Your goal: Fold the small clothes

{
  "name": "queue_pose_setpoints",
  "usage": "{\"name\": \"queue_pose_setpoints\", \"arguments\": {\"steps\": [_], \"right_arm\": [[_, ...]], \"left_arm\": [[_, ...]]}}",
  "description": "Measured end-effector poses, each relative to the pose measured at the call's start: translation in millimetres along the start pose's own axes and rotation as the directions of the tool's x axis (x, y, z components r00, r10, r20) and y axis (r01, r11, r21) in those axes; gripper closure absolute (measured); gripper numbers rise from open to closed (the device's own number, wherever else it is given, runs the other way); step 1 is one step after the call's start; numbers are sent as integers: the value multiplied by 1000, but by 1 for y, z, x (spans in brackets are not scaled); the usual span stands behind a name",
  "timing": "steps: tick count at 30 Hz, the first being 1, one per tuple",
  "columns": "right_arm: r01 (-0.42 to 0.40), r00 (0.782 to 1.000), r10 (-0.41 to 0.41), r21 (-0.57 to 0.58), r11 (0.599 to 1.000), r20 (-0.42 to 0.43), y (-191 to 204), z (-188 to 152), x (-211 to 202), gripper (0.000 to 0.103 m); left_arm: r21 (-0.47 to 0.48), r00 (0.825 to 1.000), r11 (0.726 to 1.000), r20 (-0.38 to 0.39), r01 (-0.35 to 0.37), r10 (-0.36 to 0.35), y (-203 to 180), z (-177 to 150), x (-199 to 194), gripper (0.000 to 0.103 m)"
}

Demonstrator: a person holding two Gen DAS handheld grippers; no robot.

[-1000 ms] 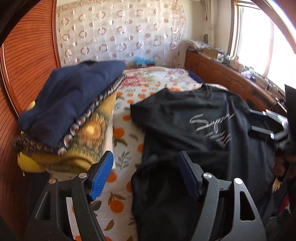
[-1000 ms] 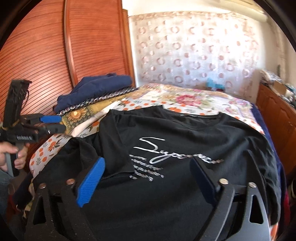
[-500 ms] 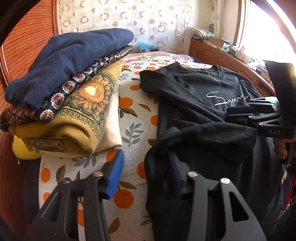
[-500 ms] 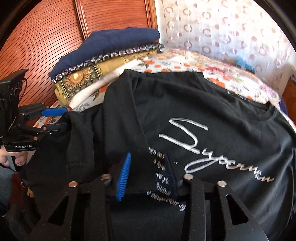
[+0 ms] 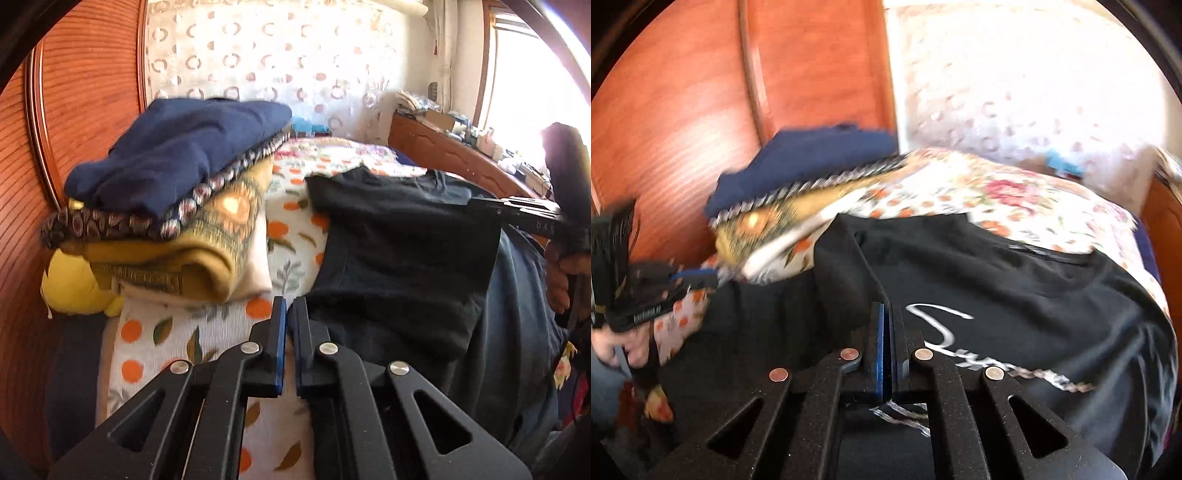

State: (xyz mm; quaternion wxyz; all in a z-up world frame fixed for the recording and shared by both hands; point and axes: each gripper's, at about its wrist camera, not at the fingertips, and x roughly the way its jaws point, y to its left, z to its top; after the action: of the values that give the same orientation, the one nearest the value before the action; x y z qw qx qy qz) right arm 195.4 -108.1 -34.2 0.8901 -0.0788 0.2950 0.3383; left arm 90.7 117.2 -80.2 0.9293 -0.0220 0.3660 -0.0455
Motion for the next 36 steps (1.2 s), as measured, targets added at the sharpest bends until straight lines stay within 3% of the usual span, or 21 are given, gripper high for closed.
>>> {"name": "queue_pose_setpoints", "arguments": {"steps": [3,6,8,12,15,16,17,19,20,23,26,28,36], "right_arm": [[-16,995,17,17,1000,-95,-3,-18,13,101],[21,988,-22,-8,1000,-152,-2,-33,29,101],[37,988,-35,7,999,-150,-5,-34,32,101],[148,986,-146,19,989,-78,-13,-29,13,101],[162,982,-157,43,986,-101,-16,-38,5,101],[162,980,-157,34,986,-127,-15,-42,11,101],[163,977,-158,23,986,-146,-14,-46,15,101],[150,977,-145,20,988,-155,-12,-44,16,101],[148,978,-143,21,989,-152,-12,-43,14,101],[133,986,-129,26,991,-106,-13,-37,3,87],[87,995,-85,32,996,-56,-14,-27,-4,66],[59,998,-58,24,998,-40,-16,-18,3,59],[-88,988,96,70,994,-119,-24,19,95,59]], "left_arm": [[4,1000,1000,-27,-3,3,1,-4,8,98],[-5,1000,1000,-25,4,-5,1,-6,7,98],[12,1000,1000,-15,0,0,-2,-5,4,98],[26,1000,1000,-1,1,-1,-7,-2,1,98],[15,1000,1000,-1,14,-14,-8,1,-1,97],[18,1000,1000,-1,19,-19,-9,2,-1,91],[23,1000,1000,1,17,-17,-10,3,-1,78],[21,1000,1000,9,22,-23,-11,3,-1,59],[17,999,999,9,40,-40,-11,3,0,54],[15,999,999,-14,39,-39,-13,5,8,41],[21,1000,1000,-17,14,-13,-14,7,15,41],[14,999,1000,-30,15,-15,-12,8,20,41],[23,999,999,-46,27,-26,-15,11,30,41]]}}
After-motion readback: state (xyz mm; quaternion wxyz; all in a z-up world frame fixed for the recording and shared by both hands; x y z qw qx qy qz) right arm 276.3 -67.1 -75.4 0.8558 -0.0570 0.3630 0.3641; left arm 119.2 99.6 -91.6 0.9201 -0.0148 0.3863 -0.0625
